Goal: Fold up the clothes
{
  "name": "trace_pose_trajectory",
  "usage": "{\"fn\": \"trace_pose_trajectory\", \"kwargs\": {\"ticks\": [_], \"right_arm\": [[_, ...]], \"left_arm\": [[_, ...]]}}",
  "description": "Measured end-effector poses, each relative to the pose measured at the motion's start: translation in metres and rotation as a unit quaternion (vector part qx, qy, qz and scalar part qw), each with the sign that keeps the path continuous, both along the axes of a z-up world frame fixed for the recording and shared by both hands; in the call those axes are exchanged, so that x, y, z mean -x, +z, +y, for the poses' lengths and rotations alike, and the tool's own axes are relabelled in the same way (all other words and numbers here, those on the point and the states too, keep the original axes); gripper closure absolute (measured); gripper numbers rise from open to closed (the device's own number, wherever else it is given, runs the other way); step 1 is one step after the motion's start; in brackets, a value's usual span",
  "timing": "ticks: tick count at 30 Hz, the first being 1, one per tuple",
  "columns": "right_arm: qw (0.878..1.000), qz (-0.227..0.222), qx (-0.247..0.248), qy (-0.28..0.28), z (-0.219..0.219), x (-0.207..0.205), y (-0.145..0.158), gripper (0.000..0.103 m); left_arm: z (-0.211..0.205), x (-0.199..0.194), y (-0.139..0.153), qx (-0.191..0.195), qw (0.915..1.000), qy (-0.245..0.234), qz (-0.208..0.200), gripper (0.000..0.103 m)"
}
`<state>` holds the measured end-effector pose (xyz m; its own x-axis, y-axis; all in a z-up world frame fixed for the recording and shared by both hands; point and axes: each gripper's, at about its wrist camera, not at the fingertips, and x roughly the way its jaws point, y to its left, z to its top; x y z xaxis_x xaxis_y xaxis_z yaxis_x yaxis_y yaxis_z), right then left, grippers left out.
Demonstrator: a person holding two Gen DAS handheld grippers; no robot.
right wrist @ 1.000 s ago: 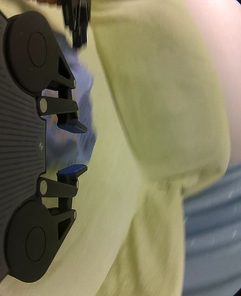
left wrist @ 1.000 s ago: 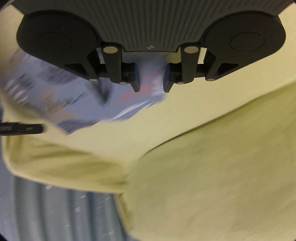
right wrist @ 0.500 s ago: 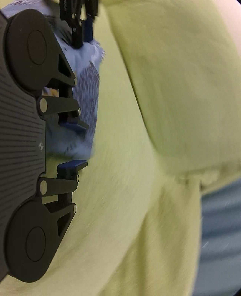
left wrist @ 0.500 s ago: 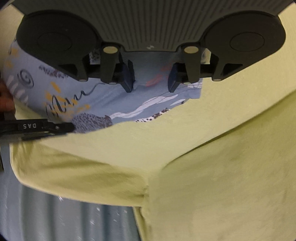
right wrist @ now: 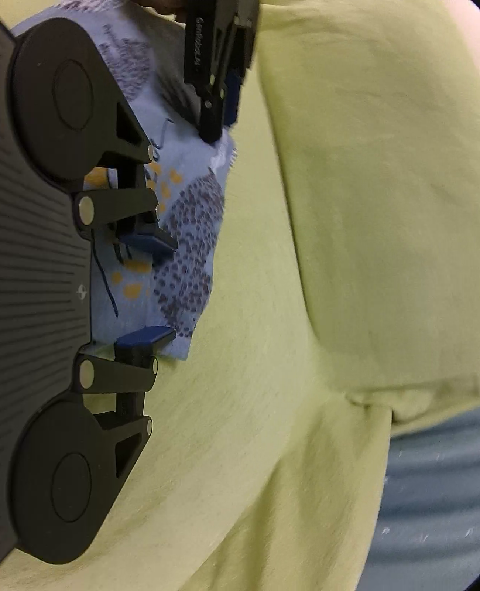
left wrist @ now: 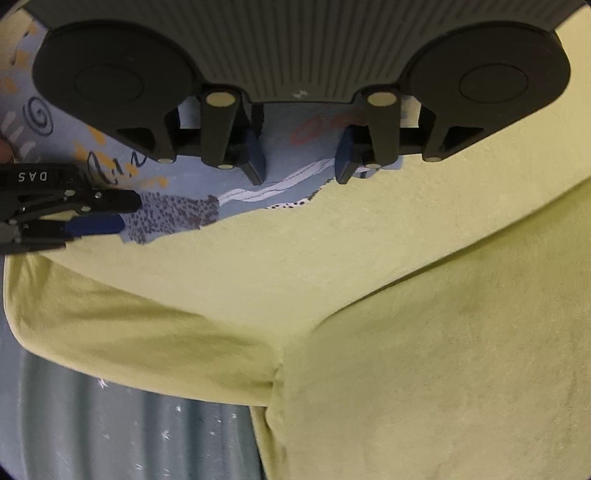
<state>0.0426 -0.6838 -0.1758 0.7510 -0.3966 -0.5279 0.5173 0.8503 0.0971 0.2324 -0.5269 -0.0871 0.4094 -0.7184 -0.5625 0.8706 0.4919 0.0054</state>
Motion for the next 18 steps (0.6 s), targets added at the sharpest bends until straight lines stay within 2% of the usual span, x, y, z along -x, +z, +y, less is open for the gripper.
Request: {"fn": "trace_pose_trajectory", "kwargs": {"ticks": [4,5,7,8,9,12,18], "right_arm": [[1.000,-0.017,0.004,0.001,0.011,0.014,0.009,0.063],[1.000,-0.009,-0.002,0.004,0.014,0.015,0.008,0.060],[0.999,0.036,-0.009,0.007,0.018,0.014,-0.002,0.054],[0.999,0.050,-0.009,0.007,0.021,0.016,-0.005,0.054],[0.999,0.042,-0.006,0.002,0.024,0.022,-0.003,0.054],[0.999,0.031,-0.004,-0.005,0.033,0.035,0.008,0.054],[0.999,0.032,0.003,0.008,0.060,0.059,0.020,0.054]], "left_arm": [[0.010,0.009,0.010,-0.012,0.9996,0.025,-0.007,0.071],[0.013,0.013,0.010,-0.023,0.9993,0.030,-0.007,0.071],[0.023,0.020,0.007,-0.055,0.9977,0.039,-0.010,0.071],[0.025,0.023,0.004,-0.069,0.9966,0.043,-0.006,0.071],[0.029,0.026,0.001,-0.075,0.9960,0.048,-0.002,0.071],[0.043,0.036,0.004,-0.083,0.9950,0.056,-0.005,0.072],[0.063,0.056,0.011,-0.074,0.9953,0.063,0.002,0.072]]}}
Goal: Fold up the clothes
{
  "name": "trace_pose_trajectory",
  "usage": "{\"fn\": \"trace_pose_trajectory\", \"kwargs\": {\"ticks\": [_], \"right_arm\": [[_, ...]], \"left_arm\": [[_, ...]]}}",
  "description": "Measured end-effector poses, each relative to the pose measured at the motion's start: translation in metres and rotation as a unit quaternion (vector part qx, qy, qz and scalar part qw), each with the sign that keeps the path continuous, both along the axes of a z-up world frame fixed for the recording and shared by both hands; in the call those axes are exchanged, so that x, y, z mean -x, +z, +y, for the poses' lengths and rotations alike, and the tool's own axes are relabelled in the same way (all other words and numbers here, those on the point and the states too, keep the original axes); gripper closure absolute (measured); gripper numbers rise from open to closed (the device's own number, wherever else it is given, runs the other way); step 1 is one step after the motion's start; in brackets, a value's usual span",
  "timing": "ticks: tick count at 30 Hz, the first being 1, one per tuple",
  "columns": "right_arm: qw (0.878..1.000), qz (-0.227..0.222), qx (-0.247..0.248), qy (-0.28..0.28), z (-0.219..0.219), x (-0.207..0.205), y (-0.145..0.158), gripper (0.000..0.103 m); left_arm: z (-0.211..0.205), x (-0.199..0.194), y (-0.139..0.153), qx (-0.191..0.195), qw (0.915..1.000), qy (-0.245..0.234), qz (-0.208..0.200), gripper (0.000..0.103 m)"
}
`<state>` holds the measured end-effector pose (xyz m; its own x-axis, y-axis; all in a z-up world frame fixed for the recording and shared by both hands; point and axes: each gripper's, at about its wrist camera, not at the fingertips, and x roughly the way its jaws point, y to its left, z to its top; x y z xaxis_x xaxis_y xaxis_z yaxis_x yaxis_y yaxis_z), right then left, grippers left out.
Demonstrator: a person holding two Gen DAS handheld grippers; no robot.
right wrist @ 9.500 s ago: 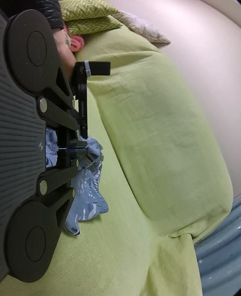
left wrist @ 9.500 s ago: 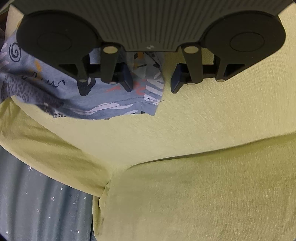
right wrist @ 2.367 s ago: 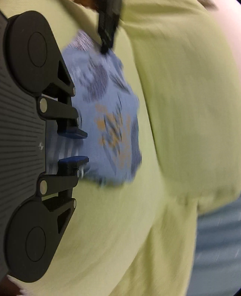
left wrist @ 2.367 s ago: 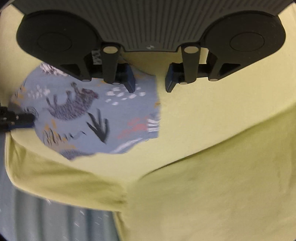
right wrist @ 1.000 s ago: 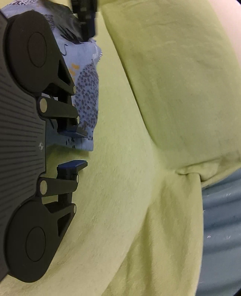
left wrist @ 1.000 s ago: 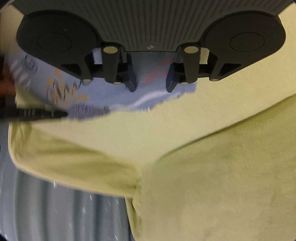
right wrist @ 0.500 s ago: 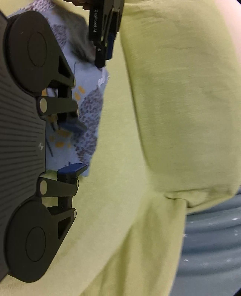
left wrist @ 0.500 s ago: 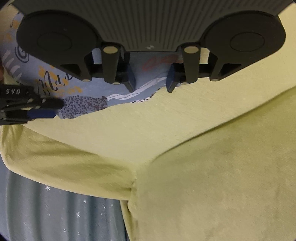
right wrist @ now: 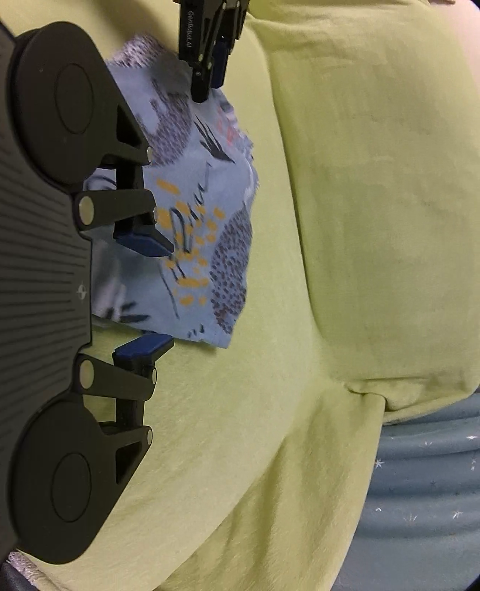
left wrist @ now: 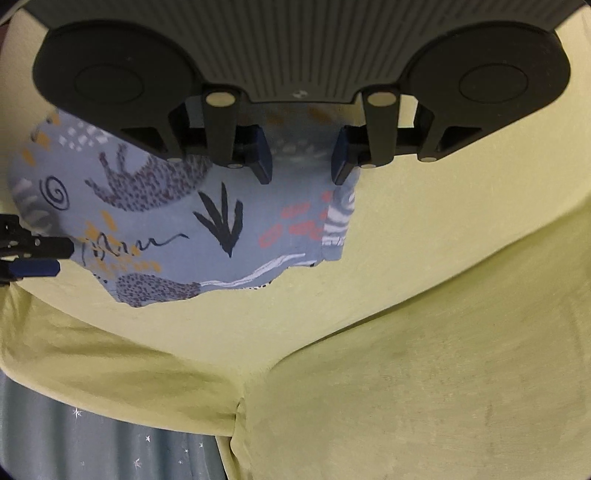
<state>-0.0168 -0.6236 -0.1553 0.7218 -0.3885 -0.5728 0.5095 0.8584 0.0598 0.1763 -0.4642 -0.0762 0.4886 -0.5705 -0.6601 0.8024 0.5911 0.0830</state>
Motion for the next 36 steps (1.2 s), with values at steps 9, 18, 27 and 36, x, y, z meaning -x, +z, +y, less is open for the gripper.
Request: {"fn": "trace_pose_trajectory", "kwargs": {"ticks": [9,18,27,36], "right_arm": [[0.995,0.046,0.053,0.073,0.045,0.021,0.009,0.039],[0.921,0.195,0.272,0.197,0.126,0.023,-0.019,0.039],[0.876,0.175,0.380,0.241,0.136,-0.015,-0.043,0.041],[0.855,0.226,0.424,0.192,0.125,-0.012,-0.057,0.058]], "left_arm": [[0.021,0.031,0.001,-0.016,0.9981,-0.046,-0.037,0.066],[0.018,0.145,-0.009,-0.089,0.9202,-0.303,-0.231,0.036],[0.005,0.155,-0.020,-0.103,0.9049,-0.321,-0.259,0.037],[-0.009,0.154,-0.024,-0.118,0.8957,-0.308,-0.299,0.036]]}}
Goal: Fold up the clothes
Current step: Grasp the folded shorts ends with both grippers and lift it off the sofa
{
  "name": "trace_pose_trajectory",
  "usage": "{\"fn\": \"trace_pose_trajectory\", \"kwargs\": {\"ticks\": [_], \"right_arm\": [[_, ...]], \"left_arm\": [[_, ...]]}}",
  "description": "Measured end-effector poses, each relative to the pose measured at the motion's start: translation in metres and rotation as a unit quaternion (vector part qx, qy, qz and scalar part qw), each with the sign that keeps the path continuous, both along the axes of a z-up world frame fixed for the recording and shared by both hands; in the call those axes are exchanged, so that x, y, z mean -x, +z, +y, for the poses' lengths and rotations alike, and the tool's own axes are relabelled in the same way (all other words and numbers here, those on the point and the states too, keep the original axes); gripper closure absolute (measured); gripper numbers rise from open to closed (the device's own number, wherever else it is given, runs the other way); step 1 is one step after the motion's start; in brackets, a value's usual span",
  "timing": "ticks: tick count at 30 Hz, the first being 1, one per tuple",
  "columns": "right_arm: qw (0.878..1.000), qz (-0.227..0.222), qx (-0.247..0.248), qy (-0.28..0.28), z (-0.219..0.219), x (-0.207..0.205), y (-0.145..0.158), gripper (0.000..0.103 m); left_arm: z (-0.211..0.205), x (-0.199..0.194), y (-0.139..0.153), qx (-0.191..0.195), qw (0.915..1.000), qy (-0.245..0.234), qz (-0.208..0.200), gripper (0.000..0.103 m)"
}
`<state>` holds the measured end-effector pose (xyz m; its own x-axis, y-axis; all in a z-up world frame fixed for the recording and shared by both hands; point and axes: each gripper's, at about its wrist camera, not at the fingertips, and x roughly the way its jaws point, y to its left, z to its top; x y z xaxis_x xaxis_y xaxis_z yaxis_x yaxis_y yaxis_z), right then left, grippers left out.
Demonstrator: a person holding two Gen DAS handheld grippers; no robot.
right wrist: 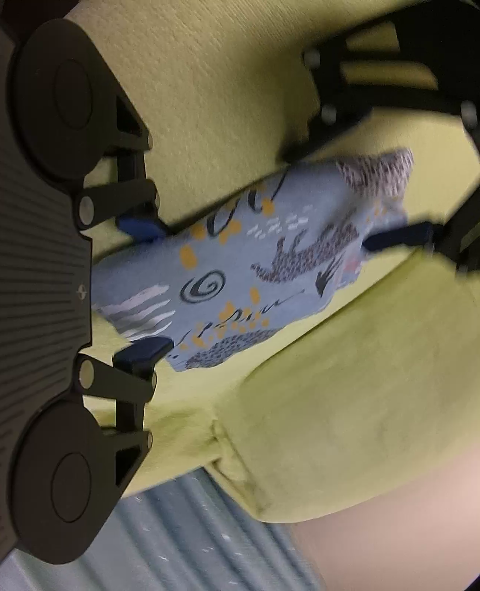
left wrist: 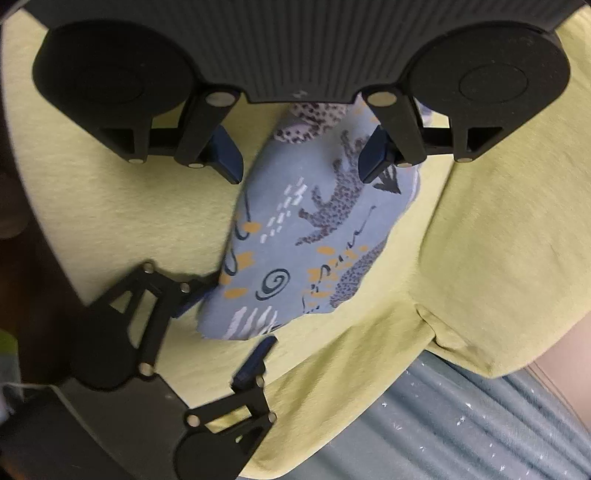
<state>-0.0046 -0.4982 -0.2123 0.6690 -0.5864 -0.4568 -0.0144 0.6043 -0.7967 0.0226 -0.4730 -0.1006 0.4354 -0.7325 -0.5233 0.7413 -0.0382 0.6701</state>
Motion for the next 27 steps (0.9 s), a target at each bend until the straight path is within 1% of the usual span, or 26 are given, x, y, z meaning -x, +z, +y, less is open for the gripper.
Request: {"fn": "trace_pose_trajectory", "kwargs": {"ticks": [1,2,4,9,11,13,14,15,16,17,18,19,21,24,25,26,27], "right_arm": [[1.000,0.006,0.005,0.005,0.004,-0.003,-0.003,0.068],[1.000,0.012,0.009,0.009,0.006,-0.005,-0.005,0.071],[1.000,0.014,0.014,0.010,0.008,-0.010,-0.007,0.071],[1.000,0.010,0.008,0.006,0.001,-0.007,-0.006,0.072],[1.000,0.009,0.008,0.006,0.002,0.000,-0.010,0.072],[1.000,0.006,0.004,0.006,-0.001,0.061,-0.030,0.072],[1.000,0.006,0.005,0.005,-0.001,0.065,-0.032,0.072],[1.000,0.006,0.004,0.004,-0.002,0.069,-0.033,0.072],[1.000,0.006,0.003,0.003,-0.002,0.073,-0.035,0.072],[1.000,0.005,0.000,0.002,-0.003,0.078,-0.037,0.072],[1.000,0.004,-0.002,0.000,-0.004,0.082,-0.039,0.072],[1.000,0.004,-0.004,-0.002,-0.005,0.088,-0.041,0.072],[1.000,0.003,-0.004,-0.004,-0.006,0.098,-0.047,0.072],[1.000,0.001,-0.009,-0.008,-0.008,0.113,-0.053,0.075],[1.000,0.000,-0.013,-0.011,-0.008,0.118,-0.055,0.083],[1.000,-0.001,-0.017,-0.015,-0.008,0.123,-0.056,0.087],[1.000,-0.003,-0.021,-0.020,-0.008,0.128,-0.058,0.088]], "left_arm": [[-0.001,0.001,-0.002,0.001,0.9999,-0.003,-0.017,0.036],[-0.001,0.001,-0.005,0.000,0.9995,-0.007,-0.030,0.036],[0.000,-0.003,-0.007,-0.005,0.9985,-0.009,-0.053,0.036],[0.006,-0.016,-0.015,-0.026,0.9933,0.008,-0.113,0.036],[0.004,-0.018,-0.020,-0.038,0.9899,0.006,-0.136,0.042],[0.000,-0.016,-0.025,-0.053,0.9848,0.001,-0.165,0.051],[-0.002,-0.015,-0.027,-0.061,0.9824,0.000,-0.177,0.054],[-0.004,-0.014,-0.030,-0.069,0.9802,0.001,-0.185,0.060],[-0.005,-0.015,-0.031,-0.077,0.9797,0.005,-0.185,0.066],[-0.007,-0.017,-0.032,-0.085,0.9805,0.011,-0.177,0.070],[-0.009,-0.020,-0.032,-0.093,0.9828,0.022,-0.158,0.079],[-0.009,-0.022,-0.032,-0.098,0.9843,0.027,-0.145,0.085],[-0.010,-0.023,-0.032,-0.105,0.9843,0.032,-0.139,0.089],[-0.012,-0.025,-0.032,-0.108,0.9846,0.036,-0.133,0.093],[-0.012,-0.025,-0.031,-0.107,0.9848,0.037,-0.131,0.094],[-0.013,-0.025,-0.030,-0.105,0.9853,0.038,-0.129,0.095],[-0.013,-0.026,-0.029,-0.102,0.9858,0.038,-0.127,0.096]]}}
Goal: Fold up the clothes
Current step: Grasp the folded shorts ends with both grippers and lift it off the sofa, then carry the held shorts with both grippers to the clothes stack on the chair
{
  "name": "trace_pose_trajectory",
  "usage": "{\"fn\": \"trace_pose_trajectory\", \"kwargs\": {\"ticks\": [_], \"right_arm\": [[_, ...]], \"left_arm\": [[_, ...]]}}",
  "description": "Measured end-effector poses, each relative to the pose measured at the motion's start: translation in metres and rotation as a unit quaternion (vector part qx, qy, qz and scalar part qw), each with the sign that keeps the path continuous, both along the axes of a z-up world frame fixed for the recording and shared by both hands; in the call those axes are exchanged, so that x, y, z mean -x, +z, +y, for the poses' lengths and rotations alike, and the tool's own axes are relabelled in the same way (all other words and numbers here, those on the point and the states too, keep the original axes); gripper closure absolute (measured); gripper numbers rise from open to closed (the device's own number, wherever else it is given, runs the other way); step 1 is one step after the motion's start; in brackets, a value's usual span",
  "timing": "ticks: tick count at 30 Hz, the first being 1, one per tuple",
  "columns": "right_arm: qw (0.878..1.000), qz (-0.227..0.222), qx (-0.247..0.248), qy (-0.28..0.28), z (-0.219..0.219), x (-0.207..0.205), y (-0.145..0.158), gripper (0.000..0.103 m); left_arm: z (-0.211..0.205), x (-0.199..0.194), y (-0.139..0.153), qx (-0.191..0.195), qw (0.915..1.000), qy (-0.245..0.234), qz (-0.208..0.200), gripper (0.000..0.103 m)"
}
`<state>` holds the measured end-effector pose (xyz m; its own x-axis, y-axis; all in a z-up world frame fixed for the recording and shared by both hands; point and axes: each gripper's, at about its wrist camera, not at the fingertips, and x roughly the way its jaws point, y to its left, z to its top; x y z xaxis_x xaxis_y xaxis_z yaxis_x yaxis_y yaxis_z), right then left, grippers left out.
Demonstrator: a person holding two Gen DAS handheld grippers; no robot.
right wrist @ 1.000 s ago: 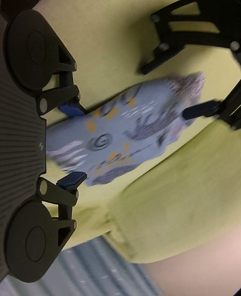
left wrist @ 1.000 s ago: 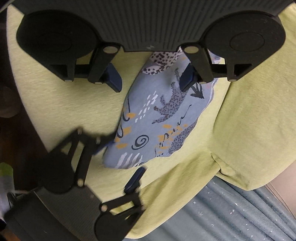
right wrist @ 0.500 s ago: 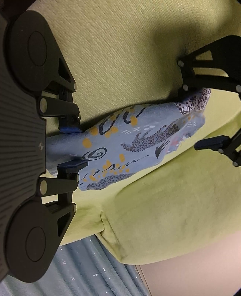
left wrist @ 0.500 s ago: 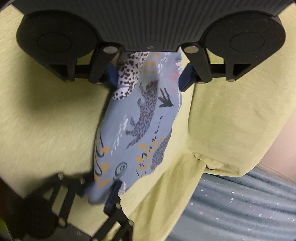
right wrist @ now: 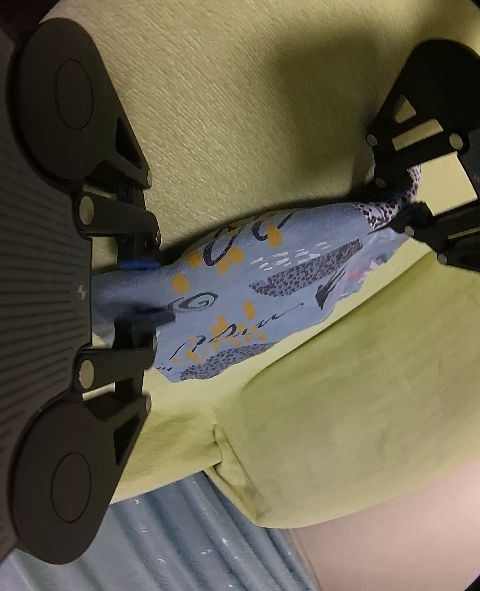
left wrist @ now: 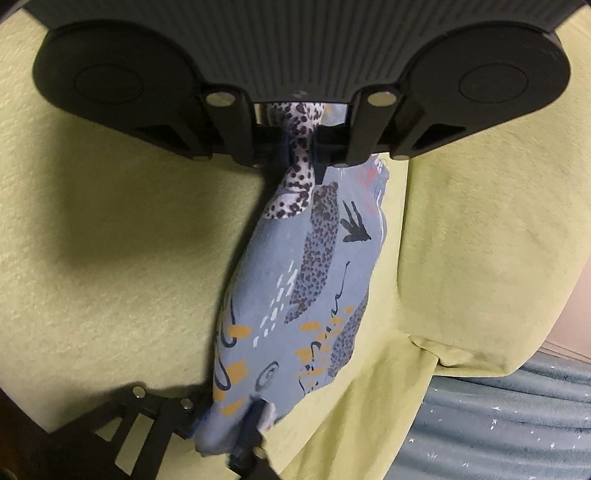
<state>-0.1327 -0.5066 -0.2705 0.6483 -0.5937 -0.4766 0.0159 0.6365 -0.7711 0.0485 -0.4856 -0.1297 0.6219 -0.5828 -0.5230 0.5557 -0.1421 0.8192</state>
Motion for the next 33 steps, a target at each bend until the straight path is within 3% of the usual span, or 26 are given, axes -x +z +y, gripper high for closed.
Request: {"fn": "trace_pose_trajectory", "kwargs": {"ticks": [6,10,15,20,26,29,33], "right_arm": [[0.999,-0.029,0.008,-0.017,0.008,0.047,-0.003,0.094],[0.998,-0.058,0.019,-0.030,0.022,0.105,0.002,0.094],[0.995,-0.075,0.030,-0.059,0.043,0.190,0.015,0.095],[0.989,-0.081,0.046,-0.116,0.059,0.302,0.027,0.095],[0.975,-0.089,0.068,-0.194,0.091,0.442,0.042,0.095],[0.963,-0.096,0.070,-0.242,0.109,0.514,0.047,0.095],[0.939,-0.109,0.064,-0.320,0.117,0.604,0.045,0.095]], "left_arm": [[0.005,0.005,0.016,0.039,0.9991,-0.007,-0.016,0.098],[0.016,0.022,0.036,0.078,0.9961,-0.030,-0.031,0.098],[0.027,0.070,0.062,0.115,0.9880,-0.082,-0.062,0.098],[0.033,0.136,0.083,0.131,0.9775,-0.153,-0.063,0.098],[0.037,0.217,0.123,0.153,0.9544,-0.254,-0.033,0.098],[0.034,0.259,0.148,0.162,0.9360,-0.312,-0.009,0.098],[0.014,0.312,0.166,0.160,0.9077,-0.388,0.004,0.098]]}}
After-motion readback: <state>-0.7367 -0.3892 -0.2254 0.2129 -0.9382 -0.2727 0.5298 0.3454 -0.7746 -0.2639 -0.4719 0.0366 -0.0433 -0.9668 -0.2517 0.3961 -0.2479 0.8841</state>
